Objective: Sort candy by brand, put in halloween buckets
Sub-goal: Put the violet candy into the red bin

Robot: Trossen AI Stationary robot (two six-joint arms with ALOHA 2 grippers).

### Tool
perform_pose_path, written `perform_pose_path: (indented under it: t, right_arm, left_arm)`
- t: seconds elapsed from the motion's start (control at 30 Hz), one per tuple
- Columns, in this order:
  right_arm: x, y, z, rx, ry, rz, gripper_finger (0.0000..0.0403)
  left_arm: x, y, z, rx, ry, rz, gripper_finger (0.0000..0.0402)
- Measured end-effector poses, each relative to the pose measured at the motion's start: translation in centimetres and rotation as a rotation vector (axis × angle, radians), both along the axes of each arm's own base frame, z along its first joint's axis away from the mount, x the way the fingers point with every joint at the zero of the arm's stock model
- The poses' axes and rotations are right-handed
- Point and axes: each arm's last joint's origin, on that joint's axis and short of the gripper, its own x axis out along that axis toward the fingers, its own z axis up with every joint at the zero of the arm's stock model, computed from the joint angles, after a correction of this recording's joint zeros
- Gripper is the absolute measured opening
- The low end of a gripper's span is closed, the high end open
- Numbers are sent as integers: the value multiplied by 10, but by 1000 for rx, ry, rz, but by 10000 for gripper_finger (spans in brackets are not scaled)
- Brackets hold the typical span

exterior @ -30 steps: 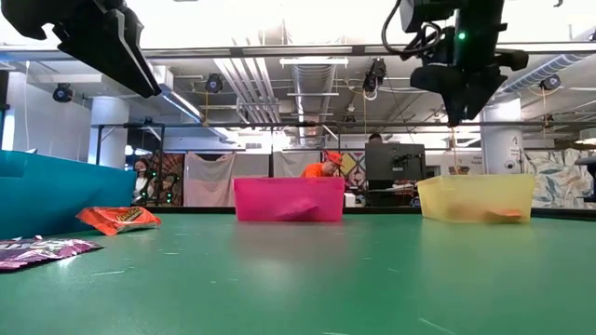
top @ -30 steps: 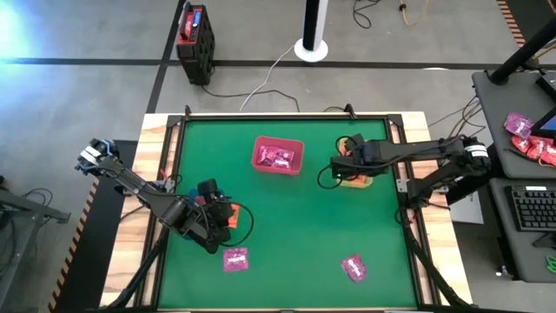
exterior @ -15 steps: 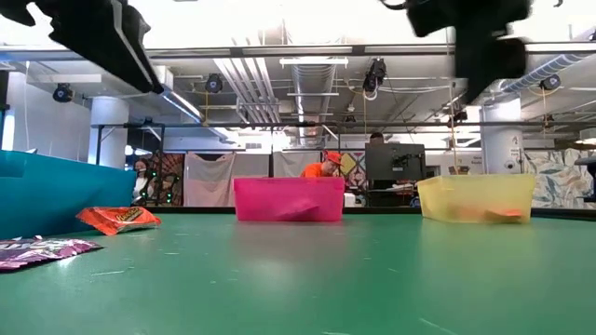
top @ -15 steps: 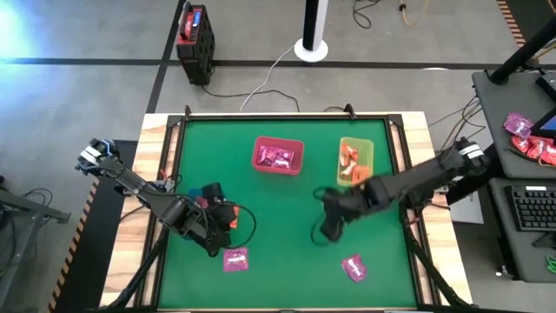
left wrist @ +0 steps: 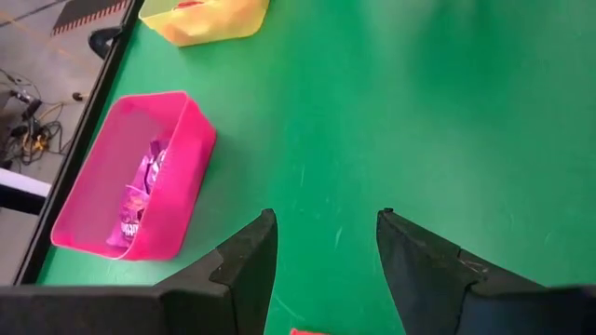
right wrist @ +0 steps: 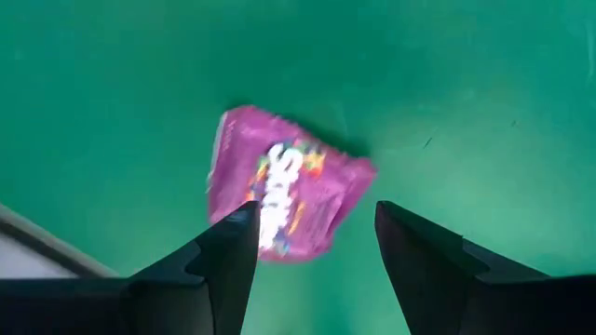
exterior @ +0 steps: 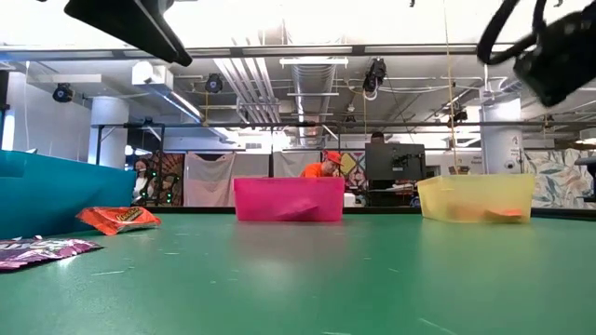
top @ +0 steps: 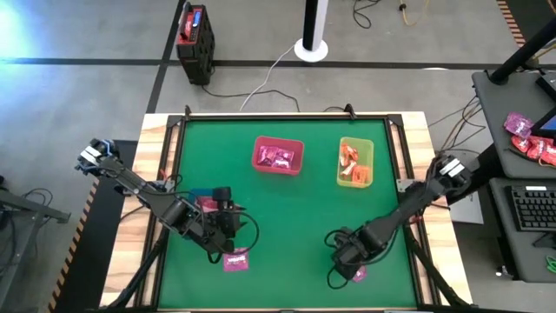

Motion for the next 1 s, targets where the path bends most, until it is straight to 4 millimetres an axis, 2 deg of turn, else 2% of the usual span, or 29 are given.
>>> perform_pose_path:
  t: [0.23,0.7,0.83,1.0]
  right_arm:
    - [-1,-2,-20,-40,56,4,208]
    - [5,2,-37,-22,31,47,196]
    - [2,-1,-39,-83,5,27,171]
    - [0,-3,-42,-92,9,37,105]
  left_arm:
    - [0,0,0,-16,-8,12,168]
    - [0,0,0,-19,-11,14,168]
    - [0,0,0,-19,-11,15,168]
    - [0,0,-1,-19,-10,14,168]
